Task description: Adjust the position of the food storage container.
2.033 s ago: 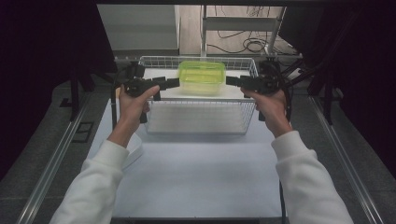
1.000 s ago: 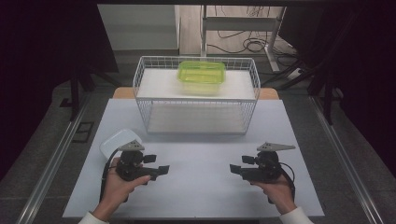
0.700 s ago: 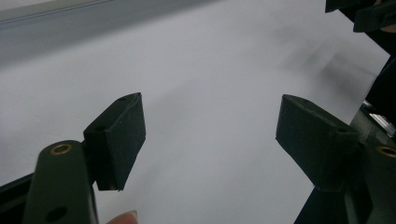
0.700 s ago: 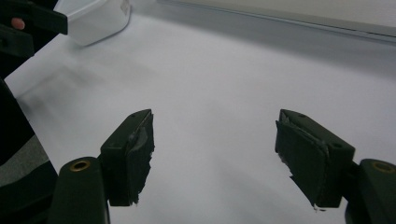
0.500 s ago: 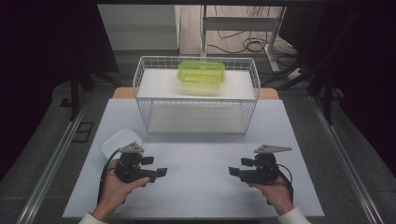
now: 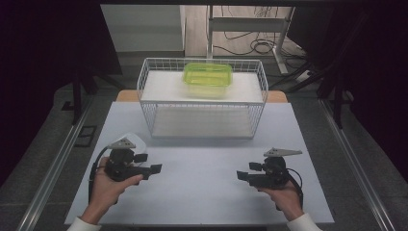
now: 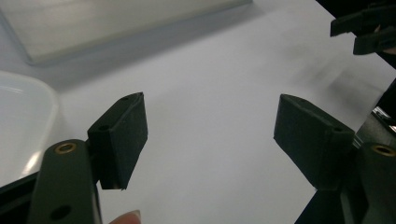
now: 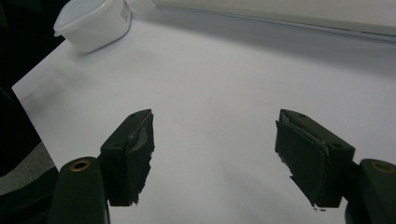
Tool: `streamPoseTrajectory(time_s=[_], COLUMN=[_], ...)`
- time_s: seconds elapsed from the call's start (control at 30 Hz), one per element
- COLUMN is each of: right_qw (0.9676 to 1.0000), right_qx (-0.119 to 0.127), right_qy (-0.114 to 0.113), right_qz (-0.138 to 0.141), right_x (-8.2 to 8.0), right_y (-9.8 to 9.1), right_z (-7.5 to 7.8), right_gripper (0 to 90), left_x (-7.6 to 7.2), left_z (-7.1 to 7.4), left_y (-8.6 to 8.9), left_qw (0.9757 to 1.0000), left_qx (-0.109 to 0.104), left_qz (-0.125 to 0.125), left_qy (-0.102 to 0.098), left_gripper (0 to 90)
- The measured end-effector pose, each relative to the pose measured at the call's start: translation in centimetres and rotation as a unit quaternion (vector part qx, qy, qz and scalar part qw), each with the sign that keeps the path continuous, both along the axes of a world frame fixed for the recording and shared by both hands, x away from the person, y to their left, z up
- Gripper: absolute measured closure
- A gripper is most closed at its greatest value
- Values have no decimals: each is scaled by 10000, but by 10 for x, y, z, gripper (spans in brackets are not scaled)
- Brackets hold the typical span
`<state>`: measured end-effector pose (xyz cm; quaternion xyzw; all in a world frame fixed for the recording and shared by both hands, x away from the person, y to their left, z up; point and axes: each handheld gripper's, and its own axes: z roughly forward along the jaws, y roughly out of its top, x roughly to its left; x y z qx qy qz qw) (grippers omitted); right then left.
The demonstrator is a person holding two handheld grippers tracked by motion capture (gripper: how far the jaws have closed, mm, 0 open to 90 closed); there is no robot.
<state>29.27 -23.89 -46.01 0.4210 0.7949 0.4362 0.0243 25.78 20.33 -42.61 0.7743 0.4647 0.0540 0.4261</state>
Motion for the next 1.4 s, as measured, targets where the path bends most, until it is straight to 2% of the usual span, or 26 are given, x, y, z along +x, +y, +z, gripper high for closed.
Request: streamPoseTrajectory(time_s=[0.2,0.3,0.33,0.37,0.5,0.67,1.0,1.17,1.33,1.4], right_qw=[10000,10000,9999,9999,9997,9995,9989,9987,9984,9983], right_qx=[-46,-83,-128,-128,-232,-299,-461,-512,-563,-574], right_qy=[-49,-54,-26,-26,-19,-22,-38,-22,-29,-38], right_qz=[18,12,10,10,14,69,79,65,67,48], right_x=[-2,-1,-1,-1,0,0,0,1,1,2], right_y=[2,3,3,3,4,4,6,5,5,6], right_z=[2,1,0,0,-3,-5,-7,-8,-10,-10], right_gripper=[278,278,277,277,277,278,277,277,277,277], left_x=[12,20,27,27,43,57,76,85,96,98], left_z=[20,23,22,22,15,7,-4,-11,-19,-21], left_y=[17,28,37,37,56,73,89,98,109,111], left_qw=[9997,9993,9988,9988,9966,9938,9908,9884,9854,9852], left_qx=[165,245,305,305,455,517,638,745,787,770], left_qz=[191,285,374,374,661,901,1059,1176,1344,1368], left_qy=[-43,-18,29,29,207,386,549,605,683,693], left_gripper=[278,288,298,301,315,354,404,439,519,537])
